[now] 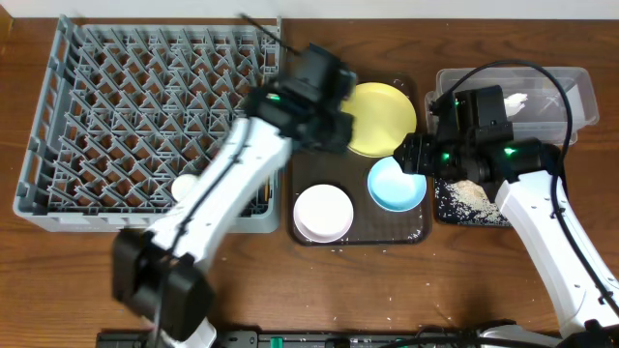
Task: Sort waste into correct bins and load items into the dishwasher
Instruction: 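Reach to the blue bowl on the brown tray and grasp its rim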
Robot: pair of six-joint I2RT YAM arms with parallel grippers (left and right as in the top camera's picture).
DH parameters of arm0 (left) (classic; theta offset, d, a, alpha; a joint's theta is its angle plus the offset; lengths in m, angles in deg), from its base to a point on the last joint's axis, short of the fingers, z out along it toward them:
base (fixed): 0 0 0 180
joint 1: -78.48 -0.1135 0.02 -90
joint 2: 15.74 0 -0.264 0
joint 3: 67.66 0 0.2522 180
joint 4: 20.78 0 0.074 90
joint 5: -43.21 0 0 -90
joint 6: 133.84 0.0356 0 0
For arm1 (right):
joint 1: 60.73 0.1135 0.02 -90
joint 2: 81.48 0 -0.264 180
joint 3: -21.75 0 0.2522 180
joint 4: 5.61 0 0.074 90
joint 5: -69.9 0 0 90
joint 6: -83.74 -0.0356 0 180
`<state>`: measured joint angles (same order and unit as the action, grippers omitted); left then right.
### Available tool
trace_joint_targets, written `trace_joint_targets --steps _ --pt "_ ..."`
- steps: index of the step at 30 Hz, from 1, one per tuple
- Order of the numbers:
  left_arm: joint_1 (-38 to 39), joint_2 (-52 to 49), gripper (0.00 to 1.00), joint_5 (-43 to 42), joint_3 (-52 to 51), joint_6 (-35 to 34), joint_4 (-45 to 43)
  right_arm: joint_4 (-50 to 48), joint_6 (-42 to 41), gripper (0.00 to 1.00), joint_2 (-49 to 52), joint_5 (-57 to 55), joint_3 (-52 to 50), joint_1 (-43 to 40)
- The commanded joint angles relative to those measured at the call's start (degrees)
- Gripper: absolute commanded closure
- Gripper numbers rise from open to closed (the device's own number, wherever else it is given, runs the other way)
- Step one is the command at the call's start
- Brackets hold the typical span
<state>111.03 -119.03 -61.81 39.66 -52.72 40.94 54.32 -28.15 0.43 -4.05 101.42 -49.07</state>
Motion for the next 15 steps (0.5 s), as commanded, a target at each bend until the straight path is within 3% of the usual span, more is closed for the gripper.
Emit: trace_joint_targets --steps 1,4,8,15 --pt "2.99 -5.68 0.52 1.07 -0.46 0.15 -1.57 2.23 -6.40 0.31 -0.11 -8.68 -0.15 -4.59" --pt "4.59 -9.66 0.51 1.09 -0.46 -0.20 -2.67 5.16 -8.70 0.30 -0.11 -10.84 -0.15 -11.67" --pt "5.35 -13.53 0.50 1.09 -0.46 -0.42 -4.33 5.92 -6.45 0.25 -0.15 1.18 -0.15 -24.44" --pt "5.53 -17.88 0.50 0.87 -0.46 -2.40 -7.39 6.84 -3.78 0.17 -0.15 6.51 -0.15 -33.14"
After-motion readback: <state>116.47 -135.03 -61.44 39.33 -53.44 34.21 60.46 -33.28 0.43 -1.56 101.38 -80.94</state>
